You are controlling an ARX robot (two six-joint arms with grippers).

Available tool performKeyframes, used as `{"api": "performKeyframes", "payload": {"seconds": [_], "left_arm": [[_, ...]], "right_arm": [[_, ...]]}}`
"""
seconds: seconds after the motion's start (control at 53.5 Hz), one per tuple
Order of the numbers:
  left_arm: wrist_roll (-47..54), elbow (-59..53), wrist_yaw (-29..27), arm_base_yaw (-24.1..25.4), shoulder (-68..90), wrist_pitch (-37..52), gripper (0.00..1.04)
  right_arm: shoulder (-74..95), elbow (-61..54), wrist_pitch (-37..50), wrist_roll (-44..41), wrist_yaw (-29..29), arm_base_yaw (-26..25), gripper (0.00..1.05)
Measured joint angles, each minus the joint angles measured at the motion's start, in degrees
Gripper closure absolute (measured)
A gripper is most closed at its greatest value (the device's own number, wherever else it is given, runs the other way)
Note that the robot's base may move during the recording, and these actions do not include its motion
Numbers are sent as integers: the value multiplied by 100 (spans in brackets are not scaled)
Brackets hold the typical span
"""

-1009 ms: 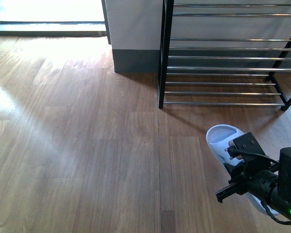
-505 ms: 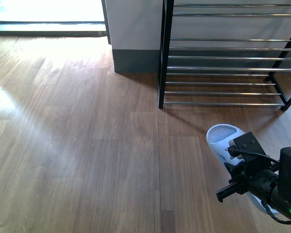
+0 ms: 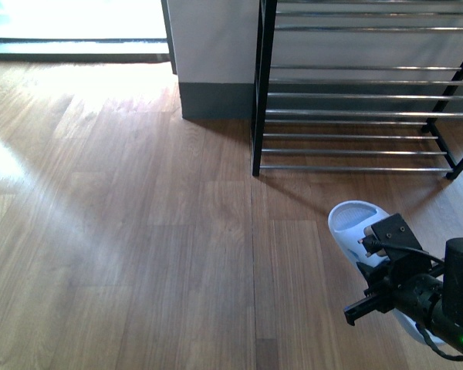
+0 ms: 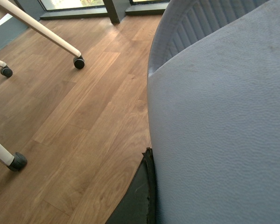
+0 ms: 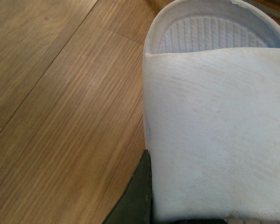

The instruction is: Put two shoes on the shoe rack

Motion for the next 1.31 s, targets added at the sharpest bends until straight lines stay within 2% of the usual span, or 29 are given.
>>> {"api": "performKeyframes", "payload": {"seconds": [0.449,0.523,0.561,0.598,0.654,0.71,0.766,0.804,0.878,0.991,1.028,1.047,1.103,1.14,1.196,1.308], "left_arm": [[0,0,0,0,0,0,103],[2,0,2,0,0,0,103],[0,0,0,0,0,0,103],[0,0,0,0,0,0,103],[0,0,0,2,4,0,103],[0,0,0,0,4,0,103],[0,0,11,-2,4,0,103],[0,0,9,-2,4,0,103],[-2,2,-2,2,7,0,103],[-2,2,4,4,7,2,103],[0,2,4,4,7,2,103],[0,2,13,4,7,2,103],[0,2,9,0,4,4,103],[-2,2,9,2,9,2,103],[-2,2,-13,2,7,4,103],[-2,2,9,0,9,4,103]], "right_arm": [[-9,-17,-4,-2,22,-4,103],[-597,-756,-286,-452,625,-131,103],[-1185,-1576,-407,-728,1040,-190,103],[-1779,-2295,-439,-911,1200,-260,103],[-2562,-3069,-525,-1016,1187,-358,103],[-3377,-3716,-684,-1097,767,-358,103],[-3947,-4054,-767,-1217,616,-361,103],[-4304,-4218,-894,-1268,525,-380,103],[-5490,-4457,-1683,-1338,258,-522,103],[-6306,-4459,-2114,-1381,129,-684,103],[-7020,-4452,-2758,-1414,-22,-776,103],[-7549,-4448,-3377,-1469,-308,-916,103],[-8929,-4437,-5075,-1574,-638,-1213,103],[-9571,-4433,-5744,-1598,-713,-1274,103],[-11199,-4428,-7348,-1639,-719,-1394,103],[-13825,-4422,-9007,-1698,-754,-1427,103]]}}
